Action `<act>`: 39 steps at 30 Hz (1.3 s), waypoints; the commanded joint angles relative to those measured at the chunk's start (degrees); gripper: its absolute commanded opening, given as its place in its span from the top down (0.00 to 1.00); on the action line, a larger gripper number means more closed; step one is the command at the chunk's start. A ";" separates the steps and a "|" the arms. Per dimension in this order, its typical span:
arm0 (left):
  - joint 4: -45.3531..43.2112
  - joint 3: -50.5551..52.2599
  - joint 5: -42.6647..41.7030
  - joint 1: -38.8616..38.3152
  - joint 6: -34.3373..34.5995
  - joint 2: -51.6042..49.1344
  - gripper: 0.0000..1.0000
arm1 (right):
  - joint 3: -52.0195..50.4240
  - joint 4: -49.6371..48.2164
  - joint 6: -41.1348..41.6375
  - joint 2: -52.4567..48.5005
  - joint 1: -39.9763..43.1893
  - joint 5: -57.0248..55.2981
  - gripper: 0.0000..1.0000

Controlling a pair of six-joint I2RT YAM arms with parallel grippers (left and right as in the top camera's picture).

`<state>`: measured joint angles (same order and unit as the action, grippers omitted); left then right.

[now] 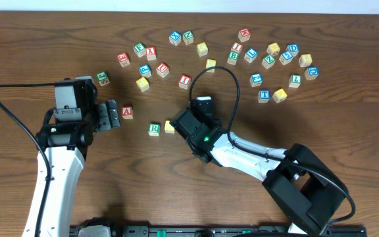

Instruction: Spell out ROBOT

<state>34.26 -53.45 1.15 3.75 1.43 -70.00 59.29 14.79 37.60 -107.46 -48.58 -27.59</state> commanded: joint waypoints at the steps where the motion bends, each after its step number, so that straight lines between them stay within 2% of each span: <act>1: -0.02 -1.64 -0.79 0.26 -0.28 0.55 0.04 | -0.11 -1.77 -1.95 -0.57 0.28 2.25 0.33; 16: 0.00 -1.64 -0.79 0.26 -0.28 0.55 0.04 | 2.10 -4.50 -6.99 -0.57 1.95 1.55 0.35; 22: -0.02 -1.64 -0.76 0.26 -0.28 0.55 0.04 | 5.44 -4.46 -10.58 -0.57 4.17 0.92 0.42; 32: -0.02 -1.64 -0.76 0.26 -0.28 0.55 0.04 | 21.31 1.77 -16.81 -0.57 7.58 -2.54 0.38; 39: -0.02 -1.64 -0.76 0.26 -0.28 0.55 0.04 | 30.69 2.91 -16.35 -0.57 12.96 -2.56 0.40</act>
<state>34.24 -53.45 0.73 3.75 1.43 -70.00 86.78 17.17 21.96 -107.46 -38.44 -28.36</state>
